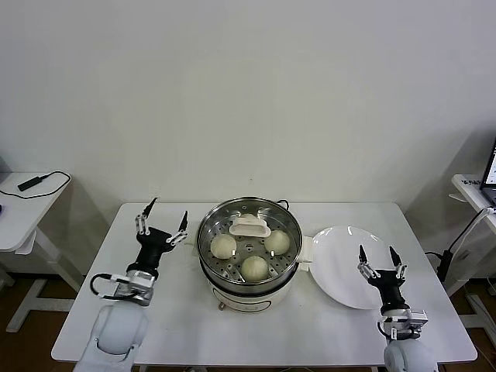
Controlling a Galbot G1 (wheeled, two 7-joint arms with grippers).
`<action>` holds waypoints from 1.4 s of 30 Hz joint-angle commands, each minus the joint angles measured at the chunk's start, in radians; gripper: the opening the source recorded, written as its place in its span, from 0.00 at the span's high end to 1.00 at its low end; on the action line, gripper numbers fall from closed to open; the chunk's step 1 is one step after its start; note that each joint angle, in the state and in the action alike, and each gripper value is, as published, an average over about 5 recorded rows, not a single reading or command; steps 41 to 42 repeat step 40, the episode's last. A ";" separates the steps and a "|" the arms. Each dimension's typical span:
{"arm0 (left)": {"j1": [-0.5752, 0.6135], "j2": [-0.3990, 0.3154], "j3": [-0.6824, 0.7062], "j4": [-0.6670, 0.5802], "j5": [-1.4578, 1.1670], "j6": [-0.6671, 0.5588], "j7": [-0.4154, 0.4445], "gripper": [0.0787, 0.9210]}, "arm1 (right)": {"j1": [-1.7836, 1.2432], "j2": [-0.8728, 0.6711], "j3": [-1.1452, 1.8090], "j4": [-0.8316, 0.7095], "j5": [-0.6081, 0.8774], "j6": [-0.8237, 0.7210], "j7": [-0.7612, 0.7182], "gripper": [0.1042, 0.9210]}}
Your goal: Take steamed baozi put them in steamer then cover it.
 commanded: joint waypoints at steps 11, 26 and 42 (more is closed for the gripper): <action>0.048 -0.003 -0.087 0.237 -0.243 -0.360 0.022 0.12 | -0.046 -0.011 -0.026 0.047 0.056 -0.051 -0.040 0.12; 0.059 0.005 -0.094 0.242 -0.244 -0.358 0.032 0.12 | -0.051 0.009 -0.017 0.054 0.038 -0.033 -0.054 0.12; 0.071 0.002 -0.101 0.235 -0.243 -0.349 0.041 0.12 | -0.052 0.009 -0.020 0.049 0.030 -0.025 -0.056 0.12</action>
